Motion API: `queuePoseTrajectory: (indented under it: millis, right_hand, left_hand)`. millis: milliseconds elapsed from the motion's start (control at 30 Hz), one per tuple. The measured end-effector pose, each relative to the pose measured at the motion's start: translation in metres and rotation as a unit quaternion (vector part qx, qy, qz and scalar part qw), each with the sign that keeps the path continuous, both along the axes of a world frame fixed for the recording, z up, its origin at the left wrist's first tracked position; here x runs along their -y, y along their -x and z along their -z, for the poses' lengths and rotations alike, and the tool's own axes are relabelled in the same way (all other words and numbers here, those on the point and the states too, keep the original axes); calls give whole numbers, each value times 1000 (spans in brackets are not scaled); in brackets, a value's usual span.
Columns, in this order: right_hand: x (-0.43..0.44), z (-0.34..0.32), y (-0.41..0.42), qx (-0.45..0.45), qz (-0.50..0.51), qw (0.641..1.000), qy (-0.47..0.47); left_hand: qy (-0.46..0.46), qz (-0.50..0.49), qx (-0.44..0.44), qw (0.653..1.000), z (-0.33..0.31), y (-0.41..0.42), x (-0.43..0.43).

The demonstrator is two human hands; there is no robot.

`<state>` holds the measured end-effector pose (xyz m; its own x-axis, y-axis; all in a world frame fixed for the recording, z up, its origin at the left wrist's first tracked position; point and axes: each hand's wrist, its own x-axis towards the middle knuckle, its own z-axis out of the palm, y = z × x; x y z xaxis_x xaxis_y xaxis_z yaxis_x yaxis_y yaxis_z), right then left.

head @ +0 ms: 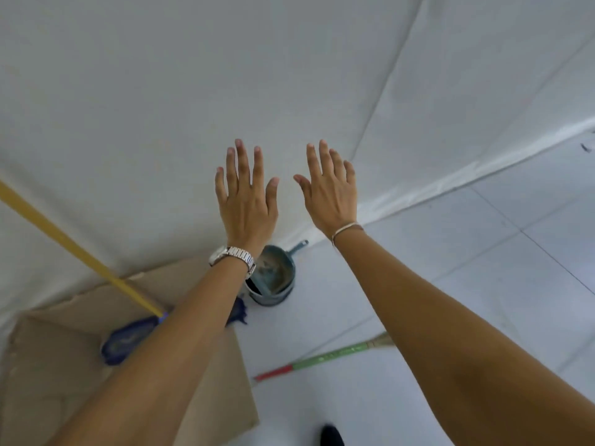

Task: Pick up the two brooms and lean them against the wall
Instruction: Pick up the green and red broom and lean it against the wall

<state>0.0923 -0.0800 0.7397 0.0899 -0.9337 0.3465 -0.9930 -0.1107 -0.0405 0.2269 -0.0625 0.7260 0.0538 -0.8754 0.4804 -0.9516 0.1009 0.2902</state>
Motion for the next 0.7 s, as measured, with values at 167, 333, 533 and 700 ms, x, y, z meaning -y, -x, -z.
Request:
queuePoseTrajectory:
  millis: [167,333,533,700]
  right_hand:
    - [-7,87,112,-6,24,998,-63]
    - [-26,202,185,8,22,994,-110]
    - [-47,353,227,39,5,975,-220]
    - [-69,523,230,18,-9,928,-372]
  left_hand:
    - [-84,7,-16,996,94,101,-13]
    - [-166,-5,-39,985,205,161,-45]
    - [-278,-19,-71,958,369,182,-87]
    - [-371,-123,-166,905,540,184,-113]
